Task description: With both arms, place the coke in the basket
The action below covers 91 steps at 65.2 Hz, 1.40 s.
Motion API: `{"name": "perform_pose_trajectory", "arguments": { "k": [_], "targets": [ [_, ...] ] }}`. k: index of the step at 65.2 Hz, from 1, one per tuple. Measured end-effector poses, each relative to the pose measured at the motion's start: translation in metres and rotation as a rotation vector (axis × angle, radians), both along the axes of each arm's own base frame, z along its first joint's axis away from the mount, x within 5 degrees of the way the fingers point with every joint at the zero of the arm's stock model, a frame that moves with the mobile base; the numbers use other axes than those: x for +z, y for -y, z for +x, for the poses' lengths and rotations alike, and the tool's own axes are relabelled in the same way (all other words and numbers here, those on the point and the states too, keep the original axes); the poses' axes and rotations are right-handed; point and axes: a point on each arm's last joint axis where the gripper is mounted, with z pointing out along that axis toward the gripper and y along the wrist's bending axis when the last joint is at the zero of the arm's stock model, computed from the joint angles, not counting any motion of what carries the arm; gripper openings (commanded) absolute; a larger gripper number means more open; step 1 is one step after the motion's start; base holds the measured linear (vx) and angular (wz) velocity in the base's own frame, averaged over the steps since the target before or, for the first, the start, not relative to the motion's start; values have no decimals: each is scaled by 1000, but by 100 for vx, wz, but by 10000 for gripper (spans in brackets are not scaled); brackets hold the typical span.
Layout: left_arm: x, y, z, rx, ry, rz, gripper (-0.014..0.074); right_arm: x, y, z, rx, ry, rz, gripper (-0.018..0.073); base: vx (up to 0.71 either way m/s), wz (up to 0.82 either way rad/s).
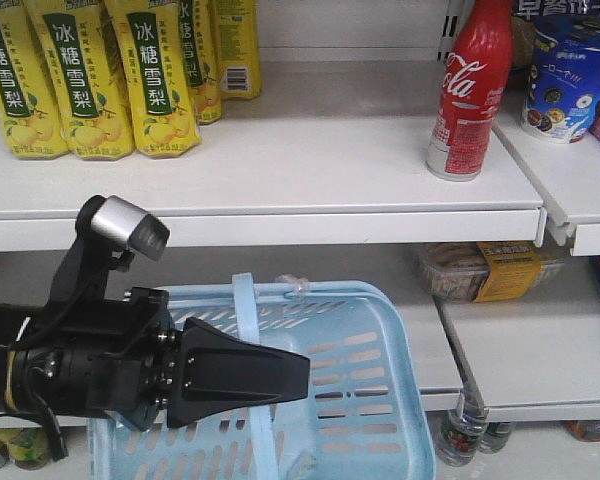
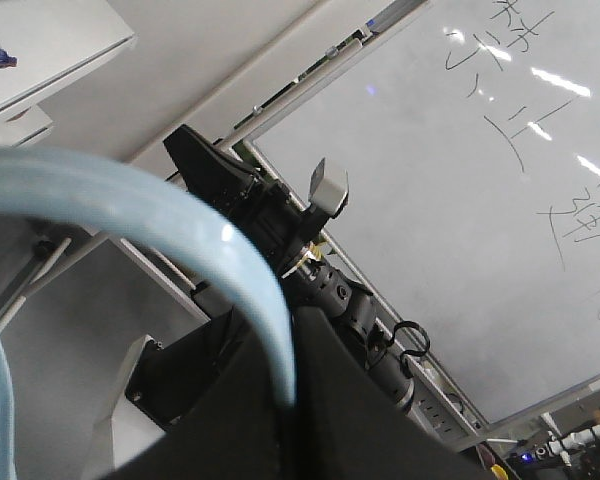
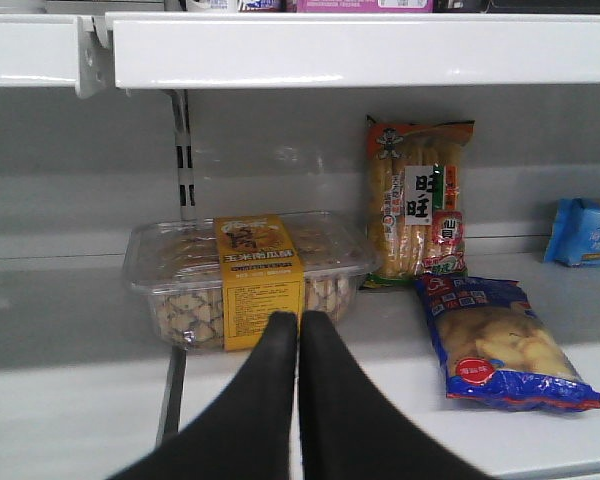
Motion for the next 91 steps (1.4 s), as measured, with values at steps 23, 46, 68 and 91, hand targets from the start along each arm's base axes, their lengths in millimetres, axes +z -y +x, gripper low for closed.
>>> {"name": "perform_pose_trajectory", "arguments": {
  "k": [23, 46, 68, 91],
  "targets": [
    [0, 0, 0, 0, 0, 0, -6, 0, 0, 0, 0, 0, 0, -5, 0, 0],
    [0, 0, 0, 0, 0, 0, -6, 13, -5, 0, 56, 173, 389, -5, 0, 0],
    [0, 0, 0, 0, 0, 0, -6, 39, -3, -6, 177, 479, 944, -5, 0, 0],
    [0, 0, 0, 0, 0, 0, -6, 155, -29, -21, 401, 535, 343, 116, 0, 0]
  ]
}}
